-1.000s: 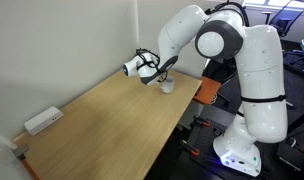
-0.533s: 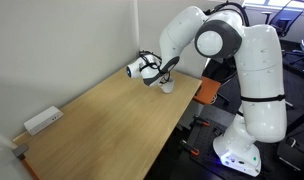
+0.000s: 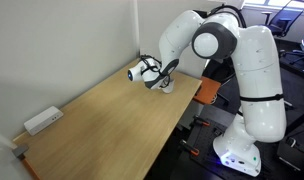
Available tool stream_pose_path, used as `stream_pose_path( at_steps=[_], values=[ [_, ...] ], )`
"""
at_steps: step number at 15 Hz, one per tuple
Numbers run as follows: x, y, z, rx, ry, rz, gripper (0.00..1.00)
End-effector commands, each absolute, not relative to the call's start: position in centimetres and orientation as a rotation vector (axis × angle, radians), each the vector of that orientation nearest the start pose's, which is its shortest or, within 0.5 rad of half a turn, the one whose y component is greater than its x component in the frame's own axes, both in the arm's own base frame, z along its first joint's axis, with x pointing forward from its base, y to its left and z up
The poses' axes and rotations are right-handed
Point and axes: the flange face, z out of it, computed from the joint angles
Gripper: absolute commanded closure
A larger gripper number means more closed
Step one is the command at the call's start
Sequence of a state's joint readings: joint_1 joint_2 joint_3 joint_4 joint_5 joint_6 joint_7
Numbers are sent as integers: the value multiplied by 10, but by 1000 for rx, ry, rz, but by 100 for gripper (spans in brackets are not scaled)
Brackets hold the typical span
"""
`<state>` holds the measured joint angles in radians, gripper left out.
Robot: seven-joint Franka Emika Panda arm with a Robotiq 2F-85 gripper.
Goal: Pick up the pen and put it in the cup
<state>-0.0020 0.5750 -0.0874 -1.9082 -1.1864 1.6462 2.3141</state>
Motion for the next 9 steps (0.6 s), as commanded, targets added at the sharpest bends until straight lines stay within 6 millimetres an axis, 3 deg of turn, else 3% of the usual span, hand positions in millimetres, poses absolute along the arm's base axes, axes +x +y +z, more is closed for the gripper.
stream_pose_path(
  at_steps=[1, 2, 3, 4, 9],
  values=[
    [560, -137, 201, 1234, -1475, 770, 97],
    [560, -135, 199, 1243, -1470, 764, 97],
    [559, -134, 198, 1248, -1467, 755, 61],
    [558, -133, 199, 1247, -1468, 749, 60],
    [549, -130, 219, 1212, -1487, 743, 25]
  ],
)
